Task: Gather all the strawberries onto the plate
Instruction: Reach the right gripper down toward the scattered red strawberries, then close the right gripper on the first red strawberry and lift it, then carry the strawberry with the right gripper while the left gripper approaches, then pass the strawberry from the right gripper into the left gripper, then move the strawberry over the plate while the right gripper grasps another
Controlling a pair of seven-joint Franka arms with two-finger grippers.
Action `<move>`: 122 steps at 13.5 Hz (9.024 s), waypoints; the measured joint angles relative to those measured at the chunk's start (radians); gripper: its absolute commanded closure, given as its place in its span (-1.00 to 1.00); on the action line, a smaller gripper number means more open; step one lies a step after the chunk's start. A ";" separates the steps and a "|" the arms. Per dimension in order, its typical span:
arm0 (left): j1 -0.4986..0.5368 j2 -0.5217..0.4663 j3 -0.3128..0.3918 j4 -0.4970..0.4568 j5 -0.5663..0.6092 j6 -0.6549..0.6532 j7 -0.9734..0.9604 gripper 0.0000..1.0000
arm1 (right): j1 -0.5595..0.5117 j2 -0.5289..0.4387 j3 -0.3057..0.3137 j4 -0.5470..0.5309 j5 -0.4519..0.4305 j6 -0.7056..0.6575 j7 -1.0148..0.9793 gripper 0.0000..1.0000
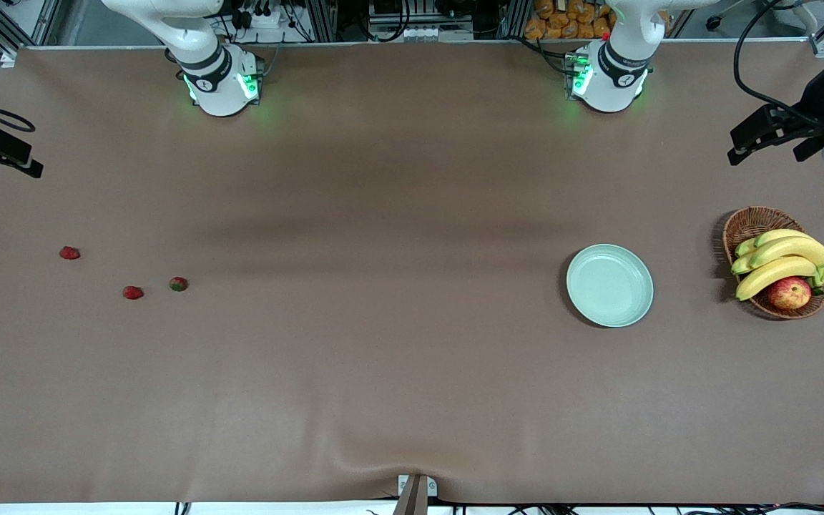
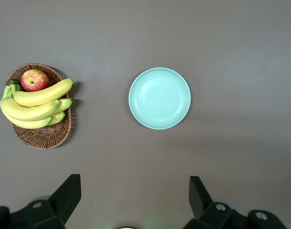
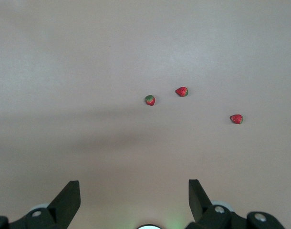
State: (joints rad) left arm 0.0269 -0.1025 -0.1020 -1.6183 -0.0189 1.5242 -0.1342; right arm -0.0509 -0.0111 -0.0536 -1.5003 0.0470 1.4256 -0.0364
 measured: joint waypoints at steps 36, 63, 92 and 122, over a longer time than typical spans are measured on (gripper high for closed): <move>0.008 0.014 -0.001 0.018 0.042 -0.048 0.002 -1.00 | 0.030 0.520 0.005 -0.497 -0.012 0.882 -0.088 -1.00; 0.002 0.075 -0.002 0.011 0.046 -0.004 0.002 -1.00 | 0.646 0.681 0.043 -0.056 0.182 0.816 0.378 1.00; -0.560 0.775 -0.048 0.172 0.028 0.628 -0.968 -1.00 | 0.021 0.509 -0.028 -0.151 0.072 0.578 -0.140 -1.00; -0.311 0.724 -0.022 0.052 0.152 0.483 -0.577 1.00 | -0.125 0.571 -0.018 -0.498 -0.057 1.090 -0.225 1.00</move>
State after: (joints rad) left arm -0.2840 0.6214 -0.1244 -1.5661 0.1336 2.0070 -0.7114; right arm -0.1755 0.5595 -0.0714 -1.9982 -0.0096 2.5151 -0.2610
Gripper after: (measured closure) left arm 0.714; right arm 0.441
